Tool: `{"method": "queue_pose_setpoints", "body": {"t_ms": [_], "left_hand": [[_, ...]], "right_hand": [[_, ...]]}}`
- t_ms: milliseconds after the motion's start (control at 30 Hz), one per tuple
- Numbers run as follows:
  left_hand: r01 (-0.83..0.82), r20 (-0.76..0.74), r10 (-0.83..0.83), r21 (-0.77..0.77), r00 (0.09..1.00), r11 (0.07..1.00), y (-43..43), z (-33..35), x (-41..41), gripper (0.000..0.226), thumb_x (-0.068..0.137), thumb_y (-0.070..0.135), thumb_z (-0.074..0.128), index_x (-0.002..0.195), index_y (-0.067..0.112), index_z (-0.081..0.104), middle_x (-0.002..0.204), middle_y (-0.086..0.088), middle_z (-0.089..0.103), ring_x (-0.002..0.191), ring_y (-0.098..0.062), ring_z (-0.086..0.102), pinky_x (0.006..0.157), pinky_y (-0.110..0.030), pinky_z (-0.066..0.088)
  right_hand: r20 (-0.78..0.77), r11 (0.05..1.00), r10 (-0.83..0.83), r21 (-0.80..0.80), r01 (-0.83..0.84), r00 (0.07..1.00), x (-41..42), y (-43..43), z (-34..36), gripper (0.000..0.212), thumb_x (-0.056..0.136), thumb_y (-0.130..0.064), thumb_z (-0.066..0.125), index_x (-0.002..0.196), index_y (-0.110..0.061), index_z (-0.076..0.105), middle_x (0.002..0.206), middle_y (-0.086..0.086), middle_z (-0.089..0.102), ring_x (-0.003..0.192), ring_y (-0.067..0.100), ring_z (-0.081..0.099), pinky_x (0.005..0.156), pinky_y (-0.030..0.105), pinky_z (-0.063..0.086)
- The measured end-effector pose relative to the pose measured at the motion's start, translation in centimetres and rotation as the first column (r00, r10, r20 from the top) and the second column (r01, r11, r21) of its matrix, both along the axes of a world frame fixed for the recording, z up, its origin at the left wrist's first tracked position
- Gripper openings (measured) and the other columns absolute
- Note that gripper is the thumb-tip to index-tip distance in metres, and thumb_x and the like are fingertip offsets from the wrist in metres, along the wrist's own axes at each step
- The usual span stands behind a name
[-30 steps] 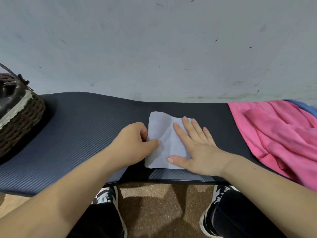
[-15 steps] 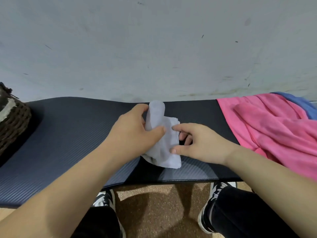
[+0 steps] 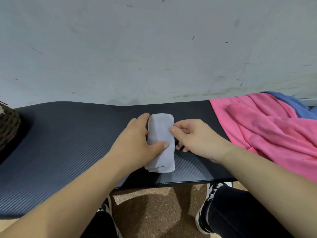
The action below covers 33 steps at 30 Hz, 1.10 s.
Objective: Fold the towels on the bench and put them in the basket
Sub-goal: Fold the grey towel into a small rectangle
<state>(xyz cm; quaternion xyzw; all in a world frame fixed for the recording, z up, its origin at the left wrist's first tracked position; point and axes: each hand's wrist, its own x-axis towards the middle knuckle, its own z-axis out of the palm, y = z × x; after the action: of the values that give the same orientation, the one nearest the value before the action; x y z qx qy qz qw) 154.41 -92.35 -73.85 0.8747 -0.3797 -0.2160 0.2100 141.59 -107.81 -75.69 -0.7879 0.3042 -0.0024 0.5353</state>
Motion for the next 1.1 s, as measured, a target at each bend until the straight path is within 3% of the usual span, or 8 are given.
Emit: {"method": "queue_pose_setpoints", "body": {"t_ms": [167, 300, 400, 500, 600, 767, 933, 1100], "left_hand": [[-0.107, -0.167, 0.114, 0.053, 0.979, 0.993, -0.9, -1.3, -0.7, 0.057, 0.077, 0.062, 0.076, 0.115, 0.024, 0.057, 0.101, 0.012, 0.063, 0.090, -0.006, 0.063, 0.078, -0.032, 0.057], [-0.174, -0.351, 0.125, -0.114, 0.928, 0.978, -1.0, -0.8, -1.0, 0.046, 0.077, 0.041, 0.083, 0.113, 0.030, 0.058, 0.104, 0.012, 0.067, 0.093, -0.007, 0.066, 0.081, -0.035, 0.059], [-0.261, -0.455, 0.138, -0.218, 0.880, 0.940, -0.6, 0.5, 0.2, 0.046, 0.075, 0.026, 0.086, 0.113, 0.035, 0.061, 0.104, 0.009, 0.071, 0.090, -0.009, 0.071, 0.078, -0.032, 0.061], [-0.309, -0.600, 0.080, -0.289, 0.796, 0.906, 0.5, 2.3, 1.4, 0.048, 0.078, 0.013, 0.086, 0.117, 0.033, 0.067, 0.108, 0.007, 0.075, 0.095, -0.013, 0.075, 0.082, -0.037, 0.064], [-0.277, -0.660, -0.016, -0.338, 0.751, 0.899, 2.1, 3.9, 1.9, 0.048, 0.080, 0.005, 0.084, 0.120, 0.028, 0.070, 0.111, 0.002, 0.076, 0.100, -0.019, 0.075, 0.083, -0.039, 0.063], [-0.297, -0.673, -0.036, -0.373, 0.739, 0.879, 4.7, 5.3, 2.3, 0.043, 0.083, 0.011, 0.084, 0.122, 0.023, 0.069, 0.114, -0.001, 0.075, 0.103, -0.021, 0.075, 0.087, -0.040, 0.063], [-0.291, -0.758, 0.034, -0.208, 0.651, 0.934, 7.2, 5.0, 2.5, 0.057, 0.075, 0.039, 0.089, 0.123, 0.018, 0.066, 0.112, -0.007, 0.077, 0.104, -0.026, 0.075, 0.086, -0.042, 0.063], [-0.598, -0.792, 0.160, -0.294, 0.589, 0.746, 10.6, 6.3, 4.3, 0.054, 0.072, 0.013, 0.092, 0.120, 0.015, 0.067, 0.117, -0.010, 0.074, 0.102, -0.027, 0.076, 0.082, -0.043, 0.064]], "right_hand": [[-0.018, 0.999, -0.045, -0.016, 0.044, 0.999, 0.2, 0.0, -0.5, 0.038, 0.102, -0.030, 0.060, 0.083, 0.003, 0.062, 0.062, 0.007, 0.062, 0.060, 0.012, 0.057, 0.067, 0.041, 0.061], [-0.032, 0.994, -0.079, 0.078, 0.081, 0.996, 0.2, -0.1, -0.1, 0.026, 0.102, -0.026, 0.061, 0.086, -0.007, 0.070, 0.066, -0.001, 0.070, 0.062, 0.006, 0.067, 0.073, 0.037, 0.063], [0.012, 0.973, -0.103, 0.211, 0.098, 0.995, 0.2, -0.2, 0.9, 0.015, 0.099, -0.030, 0.067, 0.105, -0.018, 0.073, 0.092, 0.000, 0.080, 0.086, 0.013, 0.075, 0.084, 0.041, 0.062], [0.132, 0.878, -0.169, 0.470, 0.088, 0.977, 0.7, -0.4, 2.3, 0.040, 0.089, -0.037, 0.077, 0.124, -0.019, 0.069, 0.116, 0.003, 0.077, 0.115, 0.019, 0.071, 0.099, 0.047, 0.055], [0.213, 0.768, -0.121, 0.639, -0.045, 0.969, 1.2, 0.1, 3.8, 0.055, 0.088, -0.034, 0.071, 0.134, -0.005, 0.063, 0.129, 0.014, 0.071, 0.124, 0.029, 0.067, 0.109, 0.052, 0.048], [0.221, 0.753, -0.113, 0.655, -0.062, 0.969, 2.3, 1.9, 5.2, 0.052, 0.088, -0.030, 0.072, 0.130, 0.001, 0.065, 0.123, 0.020, 0.073, 0.118, 0.036, 0.069, 0.106, 0.053, 0.051], [0.147, 0.679, -0.386, 0.714, 0.172, 0.911, 3.7, 5.3, 6.1, 0.044, 0.094, -0.021, 0.072, 0.129, 0.004, 0.062, 0.112, 0.017, 0.077, 0.101, 0.032, 0.077, 0.091, 0.048, 0.059], [0.163, 0.502, -0.507, 0.854, 0.136, 0.846, 5.0, 9.7, 7.4, 0.034, 0.098, -0.012, 0.067, 0.129, 0.001, 0.061, 0.117, 0.018, 0.076, 0.106, 0.036, 0.074, 0.103, 0.055, 0.053]]}}
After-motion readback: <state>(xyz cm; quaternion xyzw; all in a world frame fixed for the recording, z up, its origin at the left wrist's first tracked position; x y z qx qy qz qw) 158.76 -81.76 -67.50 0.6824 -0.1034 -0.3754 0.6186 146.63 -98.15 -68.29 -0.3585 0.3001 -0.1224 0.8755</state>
